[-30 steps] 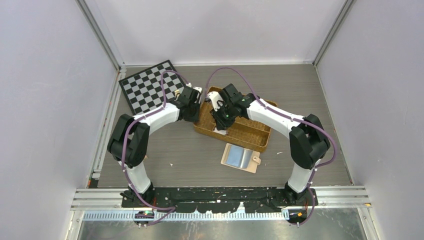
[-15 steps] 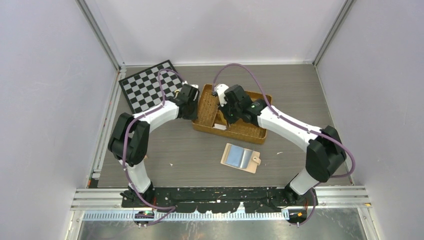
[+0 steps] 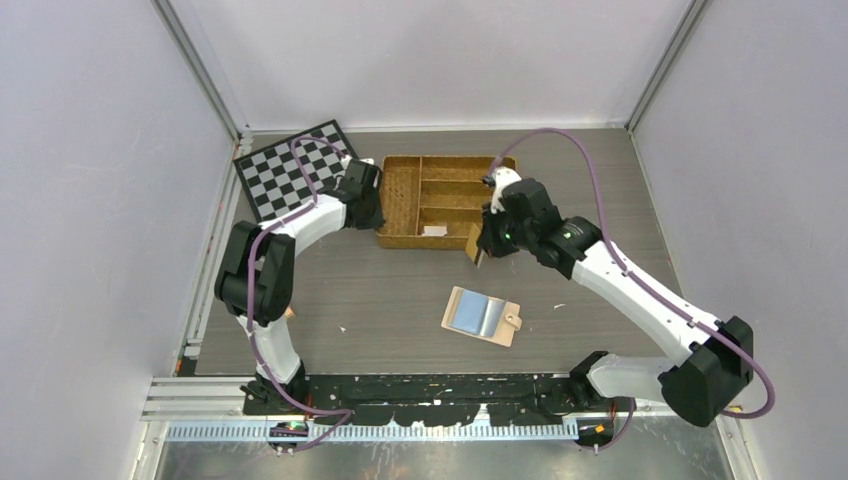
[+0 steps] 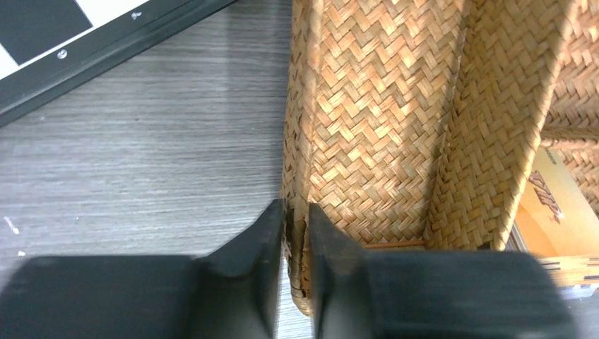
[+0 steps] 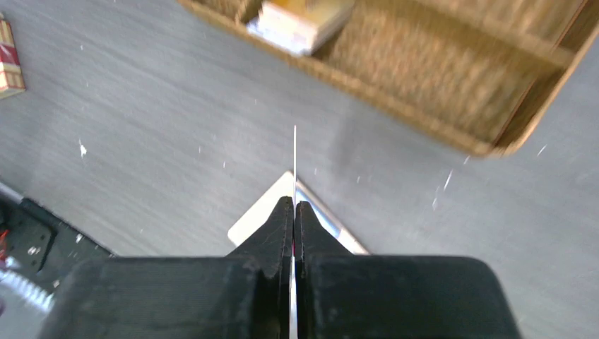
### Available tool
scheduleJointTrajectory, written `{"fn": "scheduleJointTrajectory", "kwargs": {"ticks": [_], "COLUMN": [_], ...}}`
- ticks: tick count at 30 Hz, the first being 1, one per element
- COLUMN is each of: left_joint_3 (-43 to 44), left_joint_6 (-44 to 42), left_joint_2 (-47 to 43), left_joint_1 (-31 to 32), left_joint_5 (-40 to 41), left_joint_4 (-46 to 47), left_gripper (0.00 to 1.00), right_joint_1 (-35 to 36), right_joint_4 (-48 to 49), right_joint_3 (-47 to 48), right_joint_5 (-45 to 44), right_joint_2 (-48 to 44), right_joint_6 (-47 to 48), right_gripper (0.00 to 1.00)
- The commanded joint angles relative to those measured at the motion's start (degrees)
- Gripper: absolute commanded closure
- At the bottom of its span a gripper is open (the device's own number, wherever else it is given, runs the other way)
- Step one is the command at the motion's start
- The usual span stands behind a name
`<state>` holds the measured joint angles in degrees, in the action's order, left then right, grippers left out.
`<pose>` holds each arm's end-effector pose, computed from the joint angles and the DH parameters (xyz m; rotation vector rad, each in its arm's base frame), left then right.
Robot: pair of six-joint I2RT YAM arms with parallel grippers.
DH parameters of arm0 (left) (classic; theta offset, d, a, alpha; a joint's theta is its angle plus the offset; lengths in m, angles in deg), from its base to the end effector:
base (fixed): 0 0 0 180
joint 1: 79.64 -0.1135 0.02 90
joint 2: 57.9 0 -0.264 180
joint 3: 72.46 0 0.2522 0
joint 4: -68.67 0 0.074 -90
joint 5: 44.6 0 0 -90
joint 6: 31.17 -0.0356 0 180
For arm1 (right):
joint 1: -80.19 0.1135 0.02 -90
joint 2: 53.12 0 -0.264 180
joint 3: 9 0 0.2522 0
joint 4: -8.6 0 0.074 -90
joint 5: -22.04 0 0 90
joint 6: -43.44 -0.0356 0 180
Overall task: Put the credit cards into the card holder
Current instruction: Insert the credit card into the card holder.
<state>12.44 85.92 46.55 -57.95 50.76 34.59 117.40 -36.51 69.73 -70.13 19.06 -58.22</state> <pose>0.3622 -0.1405 0.1966 -0.1572 2.5117 -0.2341 0.2202 0.1655 0.3253 -0.4831 2.2247 0.4144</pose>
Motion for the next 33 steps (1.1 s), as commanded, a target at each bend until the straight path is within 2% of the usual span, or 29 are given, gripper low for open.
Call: {"fn": "scheduleJointTrajectory", "kwargs": {"ticks": [1,4,12,17,22,27,33], "left_joint_3": [2.2,1.8,0.7,-4.5,-9.7,-12.4,-13.3], "left_joint_6": [2.0,1.0,-2.1,-2.9,-1.4,3.2,7.0], "left_joint_2": [-2.0,-4.2,-12.0,-18.1,-22.6,-22.2,-17.9], "left_joint_1": [-0.6,-0.5,0.6,3.3,10.7,19.2,25.7], "left_joint_5": [-3.8,-6.8,-7.5,-6.9,-7.7,-8.6,-10.6], "left_joint_4": [5.3,5.7,1.6,0.3,0.0,2.0,6.3], "left_gripper": [0.71,0.55,0.29,0.28,0.31,0.32,0.33], "right_joint_1": [-4.9,-7.3,-14.7,-17.0,-18.6,-19.1,-19.3], "right_joint_4": [-3.6,-2.7,3.9,4.1,4.6,3.6,1.3], "right_joint_3": [-8.4,-15.3,-28.4,-31.4,-32.7,-33.1,-32.9], "right_joint_5": [13.8,19.3,29.6,30.2,31.0,28.8,25.5], "right_joint_2": [-5.2,-9.1,-14.2,-15.2,-15.8,-16.5,-17.3], "right_joint_6": [-10.5,-14.2,-19.6,-20.2,-20.7,-21.9,-22.5], "right_gripper": [1.00,1.00,0.99,1.00,0.99,1.00,0.99]}}
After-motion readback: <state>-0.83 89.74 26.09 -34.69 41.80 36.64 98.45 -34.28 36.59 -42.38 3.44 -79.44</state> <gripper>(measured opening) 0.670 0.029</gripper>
